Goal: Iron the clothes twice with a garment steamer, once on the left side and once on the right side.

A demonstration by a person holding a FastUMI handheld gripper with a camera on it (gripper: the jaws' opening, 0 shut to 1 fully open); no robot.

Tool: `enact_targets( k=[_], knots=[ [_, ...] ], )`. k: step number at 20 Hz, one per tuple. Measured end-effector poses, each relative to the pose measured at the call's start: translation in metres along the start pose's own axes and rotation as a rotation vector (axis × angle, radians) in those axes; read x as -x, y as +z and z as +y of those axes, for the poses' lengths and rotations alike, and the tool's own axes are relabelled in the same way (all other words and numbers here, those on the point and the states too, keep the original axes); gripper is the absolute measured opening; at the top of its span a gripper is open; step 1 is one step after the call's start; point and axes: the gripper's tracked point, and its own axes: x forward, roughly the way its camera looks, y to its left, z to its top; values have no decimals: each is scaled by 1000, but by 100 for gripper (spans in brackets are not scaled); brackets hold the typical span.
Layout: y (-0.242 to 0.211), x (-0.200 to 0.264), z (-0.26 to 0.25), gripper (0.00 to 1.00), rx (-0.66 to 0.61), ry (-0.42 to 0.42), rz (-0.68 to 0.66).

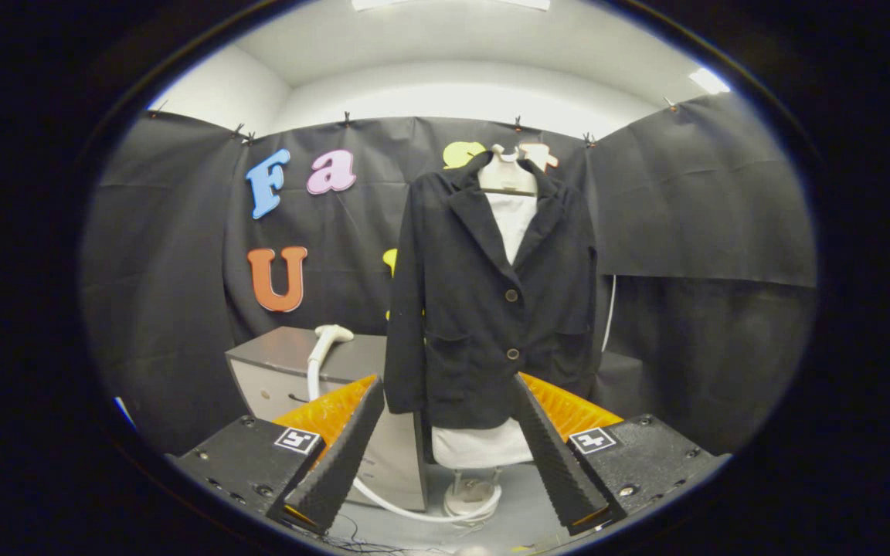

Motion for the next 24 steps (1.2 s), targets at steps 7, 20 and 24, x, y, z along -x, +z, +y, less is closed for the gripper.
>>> enact_targets(
  k=[7,20,24],
  knots=[
    [43,-113,91,100,-1,109,-13],
    [-20,-371,265,100,45,263,306],
    [-73,-427,292,100,71,264,496]
  ],
)
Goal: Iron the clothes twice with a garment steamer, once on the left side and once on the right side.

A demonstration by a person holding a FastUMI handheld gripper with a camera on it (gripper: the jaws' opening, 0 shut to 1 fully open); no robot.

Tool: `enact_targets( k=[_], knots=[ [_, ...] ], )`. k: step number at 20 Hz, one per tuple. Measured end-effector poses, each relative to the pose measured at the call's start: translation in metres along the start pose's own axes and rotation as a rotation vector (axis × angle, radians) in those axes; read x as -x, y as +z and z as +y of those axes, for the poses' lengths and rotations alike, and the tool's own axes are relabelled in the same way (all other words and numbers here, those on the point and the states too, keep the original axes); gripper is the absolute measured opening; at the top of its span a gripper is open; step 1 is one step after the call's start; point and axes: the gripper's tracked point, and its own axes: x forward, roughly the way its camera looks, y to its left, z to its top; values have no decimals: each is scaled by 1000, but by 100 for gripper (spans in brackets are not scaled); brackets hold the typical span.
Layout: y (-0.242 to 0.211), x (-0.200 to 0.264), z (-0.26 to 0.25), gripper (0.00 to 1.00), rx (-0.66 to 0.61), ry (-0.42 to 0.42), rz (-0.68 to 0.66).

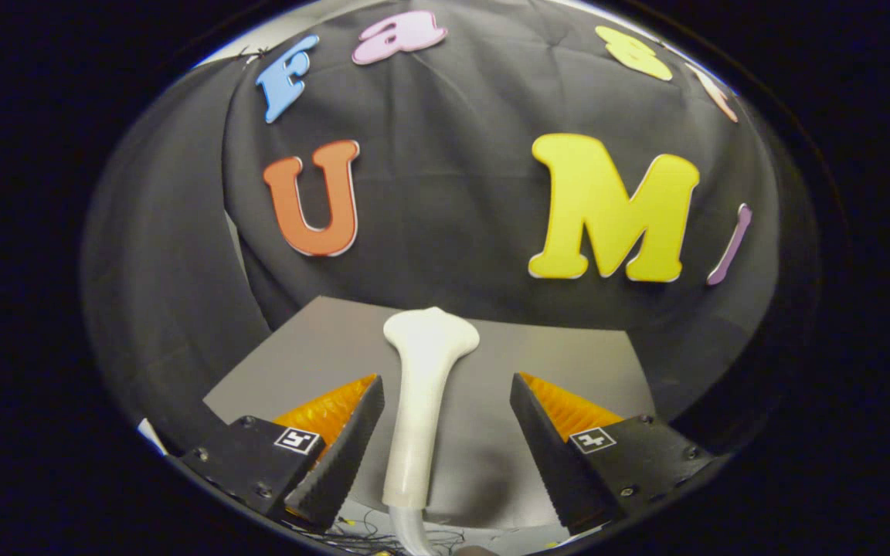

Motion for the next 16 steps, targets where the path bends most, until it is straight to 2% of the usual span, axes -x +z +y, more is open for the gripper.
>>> enact_targets(
  k=[2,5,11,14,16],
  knots=[
    [-3,-31,2,100,2,-2,47],
    [-7,-65,3,93,-10,0,126],
    [-14,-89,21,80,-29,5,252],
    [-14,-93,22,63,-6,-18,260],
    [-13,-93,23,57,-14,-12,258]
  ],
)
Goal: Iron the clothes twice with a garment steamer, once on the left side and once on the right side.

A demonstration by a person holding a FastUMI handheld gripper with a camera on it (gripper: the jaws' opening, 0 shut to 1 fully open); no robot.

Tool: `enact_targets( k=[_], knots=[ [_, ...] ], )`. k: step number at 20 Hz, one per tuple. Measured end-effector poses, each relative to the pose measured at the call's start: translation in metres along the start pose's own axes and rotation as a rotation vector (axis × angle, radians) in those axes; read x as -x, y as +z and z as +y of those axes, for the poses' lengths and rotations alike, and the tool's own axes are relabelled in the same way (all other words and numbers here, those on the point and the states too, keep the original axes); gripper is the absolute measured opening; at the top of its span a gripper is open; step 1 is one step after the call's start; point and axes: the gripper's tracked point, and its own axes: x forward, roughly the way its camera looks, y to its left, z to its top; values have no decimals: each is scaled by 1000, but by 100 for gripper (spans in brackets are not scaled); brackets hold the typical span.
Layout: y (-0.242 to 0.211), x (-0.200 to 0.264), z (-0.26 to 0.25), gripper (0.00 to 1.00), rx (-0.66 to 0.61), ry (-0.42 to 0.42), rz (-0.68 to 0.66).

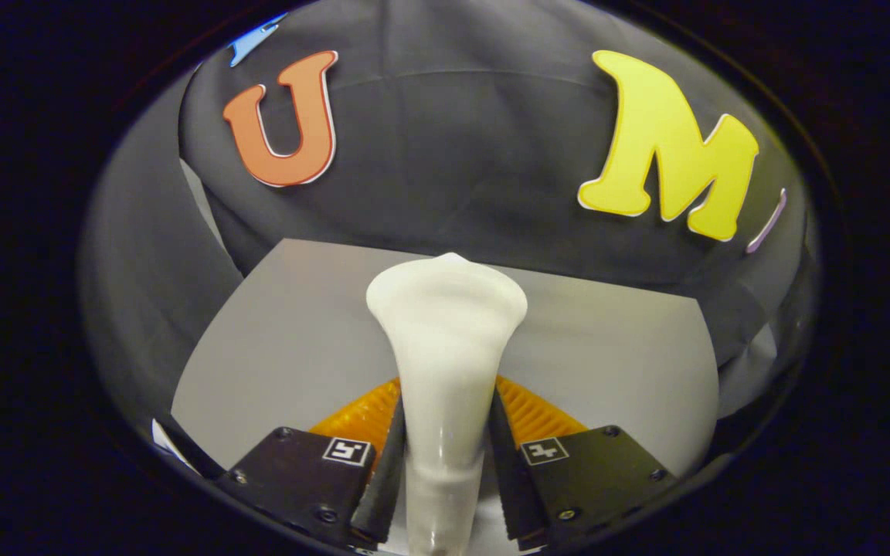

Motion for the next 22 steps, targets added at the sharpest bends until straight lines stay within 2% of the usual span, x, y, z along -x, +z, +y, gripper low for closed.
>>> enact_targets(
  k=[4,6,11,15,22],
  knots=[
    [1,4,0,50,-50,91,-23],
    [0,16,-11,47,-56,80,-53],
    [-18,59,-18,47,-60,119,-184],
    [-26,127,-23,47,-59,148,-335],
    [-55,279,-30,47,-51,222,-559]
  ],
)
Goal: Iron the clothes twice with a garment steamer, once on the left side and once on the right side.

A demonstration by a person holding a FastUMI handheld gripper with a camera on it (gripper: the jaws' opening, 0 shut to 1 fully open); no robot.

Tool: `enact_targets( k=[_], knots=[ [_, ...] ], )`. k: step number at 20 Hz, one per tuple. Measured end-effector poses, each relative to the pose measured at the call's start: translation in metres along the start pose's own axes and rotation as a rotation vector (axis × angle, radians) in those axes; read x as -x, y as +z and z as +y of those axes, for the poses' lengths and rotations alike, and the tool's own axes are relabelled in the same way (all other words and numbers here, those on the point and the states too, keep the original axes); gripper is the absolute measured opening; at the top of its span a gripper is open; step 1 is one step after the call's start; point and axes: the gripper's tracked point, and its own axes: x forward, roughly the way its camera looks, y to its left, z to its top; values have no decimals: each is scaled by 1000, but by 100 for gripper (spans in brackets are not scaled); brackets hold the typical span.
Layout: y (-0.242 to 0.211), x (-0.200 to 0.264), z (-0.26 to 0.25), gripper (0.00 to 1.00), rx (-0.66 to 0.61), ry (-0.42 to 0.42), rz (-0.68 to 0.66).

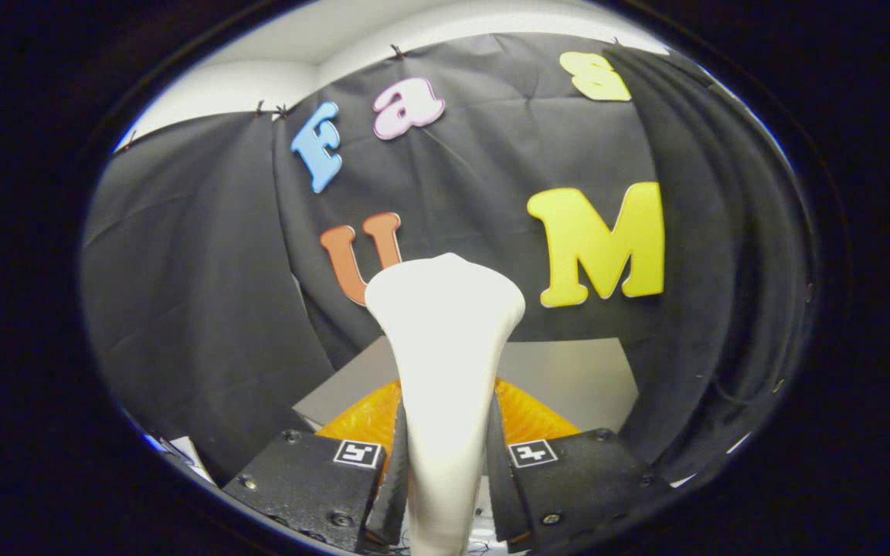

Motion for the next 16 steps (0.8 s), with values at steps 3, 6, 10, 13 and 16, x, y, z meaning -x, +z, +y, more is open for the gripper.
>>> enact_targets(
  k=[3,6,10,13,16],
  knots=[
    [19,70,5,47,9,-1,-91],
    [38,136,1,47,27,-20,-167],
    [71,200,-32,47,67,-113,-274],
    [96,226,-64,47,69,-177,-315],
    [123,242,-102,46,48,-242,-347]
  ],
)
